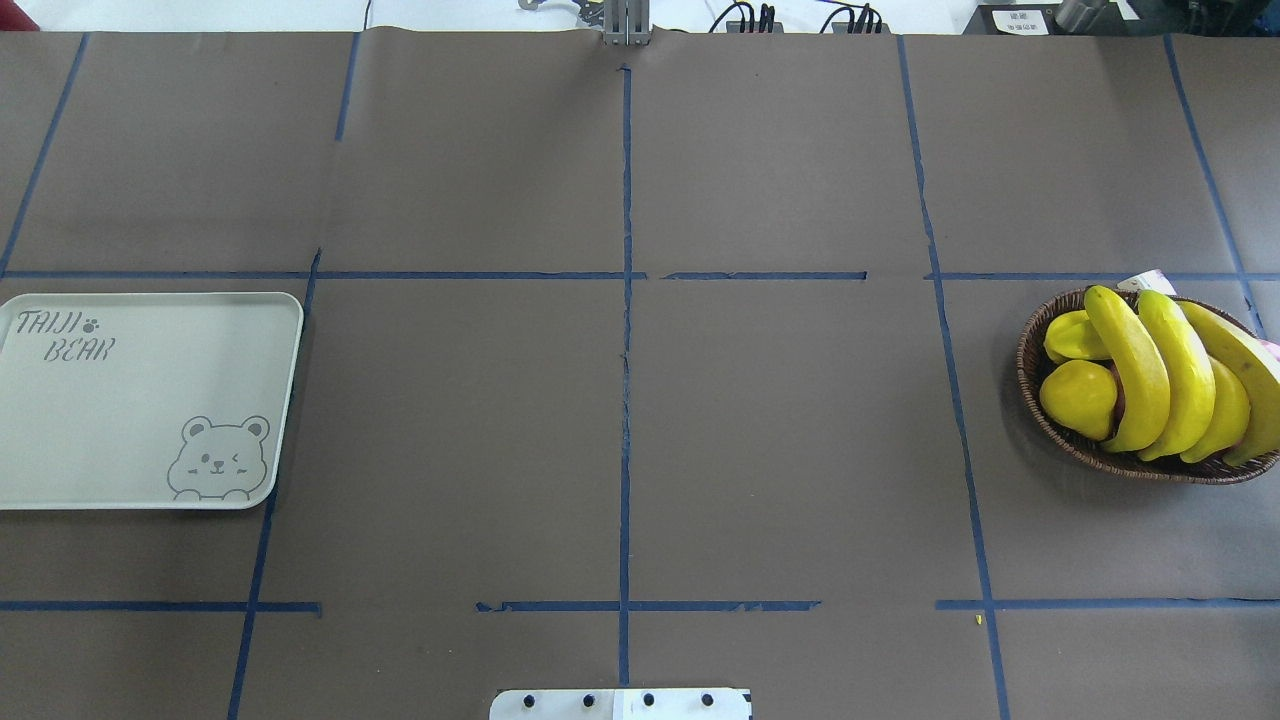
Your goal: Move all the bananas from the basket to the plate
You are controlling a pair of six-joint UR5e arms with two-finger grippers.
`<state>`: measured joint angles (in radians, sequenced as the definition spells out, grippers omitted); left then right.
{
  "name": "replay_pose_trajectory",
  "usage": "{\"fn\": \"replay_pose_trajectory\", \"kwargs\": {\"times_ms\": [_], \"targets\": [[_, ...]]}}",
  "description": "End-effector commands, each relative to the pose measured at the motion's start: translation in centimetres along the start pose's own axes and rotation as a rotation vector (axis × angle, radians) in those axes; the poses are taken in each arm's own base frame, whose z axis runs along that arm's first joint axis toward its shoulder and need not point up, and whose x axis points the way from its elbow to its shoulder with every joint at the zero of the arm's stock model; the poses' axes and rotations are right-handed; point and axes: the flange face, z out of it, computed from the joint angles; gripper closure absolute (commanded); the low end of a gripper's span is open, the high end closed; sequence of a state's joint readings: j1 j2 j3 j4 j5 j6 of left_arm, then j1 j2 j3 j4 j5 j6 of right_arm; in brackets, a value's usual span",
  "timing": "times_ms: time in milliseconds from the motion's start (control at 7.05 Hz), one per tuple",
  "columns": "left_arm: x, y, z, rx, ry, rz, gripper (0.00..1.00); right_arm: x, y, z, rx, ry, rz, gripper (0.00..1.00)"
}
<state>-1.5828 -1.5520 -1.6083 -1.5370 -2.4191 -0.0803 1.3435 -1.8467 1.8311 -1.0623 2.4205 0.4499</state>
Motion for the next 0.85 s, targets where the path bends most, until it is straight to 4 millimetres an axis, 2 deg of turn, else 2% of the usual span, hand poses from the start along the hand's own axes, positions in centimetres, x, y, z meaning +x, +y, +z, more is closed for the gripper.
{"fn": "replay_pose_trajectory", "kwargs": {"times_ms": [0, 709], "targets": [[0.0, -0.1, 0.0, 0.001, 0.000, 0.001, 0.00, 0.9, 0.0, 2.7, -0.049, 0.004, 0.006, 0.00], [-0.1, 0.0, 0.0, 0.000, 0.000, 0.002, 0.00, 1.5, 0.8, 5.4, -0.113, 0.007, 0.004, 0.00]]}}
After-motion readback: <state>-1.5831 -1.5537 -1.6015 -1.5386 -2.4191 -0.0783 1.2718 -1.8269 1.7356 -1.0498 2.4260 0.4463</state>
